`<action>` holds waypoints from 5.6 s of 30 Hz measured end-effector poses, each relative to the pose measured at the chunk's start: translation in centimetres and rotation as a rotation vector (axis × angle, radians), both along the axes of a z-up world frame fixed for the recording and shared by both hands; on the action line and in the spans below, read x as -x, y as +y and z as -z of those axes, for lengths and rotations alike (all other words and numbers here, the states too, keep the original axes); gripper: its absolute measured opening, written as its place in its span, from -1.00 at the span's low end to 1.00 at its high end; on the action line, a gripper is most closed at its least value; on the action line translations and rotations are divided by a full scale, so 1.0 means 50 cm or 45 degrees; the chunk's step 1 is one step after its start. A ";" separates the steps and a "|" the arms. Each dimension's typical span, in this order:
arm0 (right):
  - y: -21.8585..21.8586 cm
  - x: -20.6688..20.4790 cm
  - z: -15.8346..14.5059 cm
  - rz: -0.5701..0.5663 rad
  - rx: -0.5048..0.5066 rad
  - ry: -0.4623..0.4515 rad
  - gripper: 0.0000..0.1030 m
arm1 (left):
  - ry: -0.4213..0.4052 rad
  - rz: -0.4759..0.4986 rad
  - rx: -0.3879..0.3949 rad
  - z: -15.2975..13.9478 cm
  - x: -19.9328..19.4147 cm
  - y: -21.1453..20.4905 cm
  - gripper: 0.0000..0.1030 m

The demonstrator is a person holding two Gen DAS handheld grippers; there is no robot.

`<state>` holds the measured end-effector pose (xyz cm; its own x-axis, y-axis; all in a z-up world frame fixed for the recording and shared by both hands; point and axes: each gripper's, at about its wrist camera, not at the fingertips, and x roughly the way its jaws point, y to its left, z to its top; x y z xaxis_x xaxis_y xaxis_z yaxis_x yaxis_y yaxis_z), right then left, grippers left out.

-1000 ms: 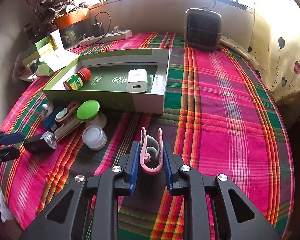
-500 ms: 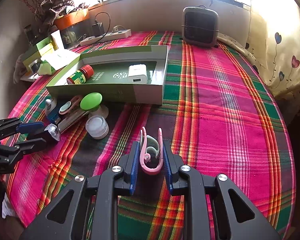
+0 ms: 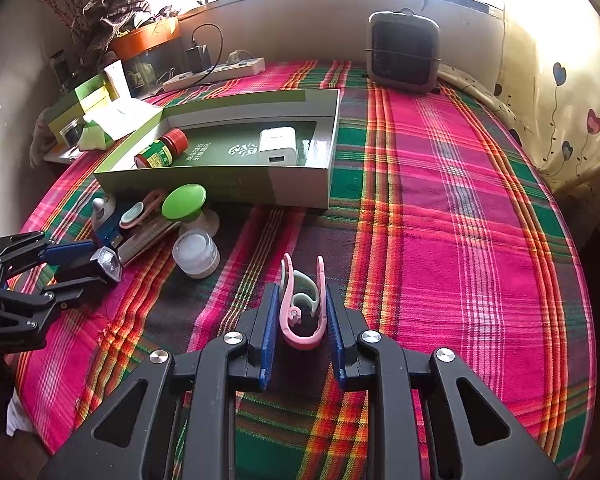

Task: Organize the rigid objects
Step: 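Lift the black stapler with the left tool while the right tool lifts the pink clip, then lower both items into the green tray and open both tools, then move both tools back toward the remaining items beside the tray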

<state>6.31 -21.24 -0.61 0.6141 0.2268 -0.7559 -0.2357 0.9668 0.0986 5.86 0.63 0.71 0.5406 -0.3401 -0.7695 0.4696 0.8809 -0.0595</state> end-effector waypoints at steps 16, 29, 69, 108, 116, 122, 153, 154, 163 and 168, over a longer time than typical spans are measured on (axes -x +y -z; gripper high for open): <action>0.000 0.004 -0.002 0.001 -0.004 -0.003 -0.54 | 0.003 -0.030 0.022 -0.004 0.005 0.007 -0.53; 0.000 0.010 -0.007 0.002 -0.013 -0.015 -0.54 | -0.006 -0.065 0.054 -0.014 0.006 0.017 -0.56; 0.075 -0.121 -0.118 -0.151 -0.039 -0.138 -0.54 | -0.093 -0.189 0.091 -0.136 -0.186 0.068 -0.56; 0.157 -0.269 -0.020 -0.279 0.020 0.028 -0.54 | 0.051 -0.167 0.004 -0.049 -0.346 0.025 -0.56; 0.162 -0.270 -0.019 -0.288 0.034 0.014 -0.54 | 0.069 -0.169 -0.004 -0.034 -0.353 0.020 -0.56; 0.163 -0.270 -0.019 -0.282 0.033 0.013 -0.54 | 0.091 -0.161 -0.008 -0.025 -0.357 0.019 -0.56; 0.131 -0.238 -0.057 -0.211 -0.074 -0.047 -0.27 | 0.055 -0.187 0.086 -0.062 -0.304 0.040 -0.38; 0.127 -0.234 -0.060 -0.205 -0.080 -0.052 -0.27 | 0.049 -0.190 0.092 -0.066 -0.299 0.043 -0.37; 0.089 -0.176 -0.088 -0.159 -0.129 -0.105 -0.27 | -0.008 -0.233 0.175 -0.101 -0.232 0.079 -0.34; 0.067 -0.141 -0.093 -0.140 -0.141 -0.116 -0.26 | -0.045 -0.257 0.211 -0.115 -0.188 0.102 -0.29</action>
<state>13.34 -17.91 4.05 0.6458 0.3751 -0.6650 -0.3522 0.9192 0.1765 15.28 5.74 6.46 0.6358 -0.3425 -0.6917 0.2898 0.9365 -0.1973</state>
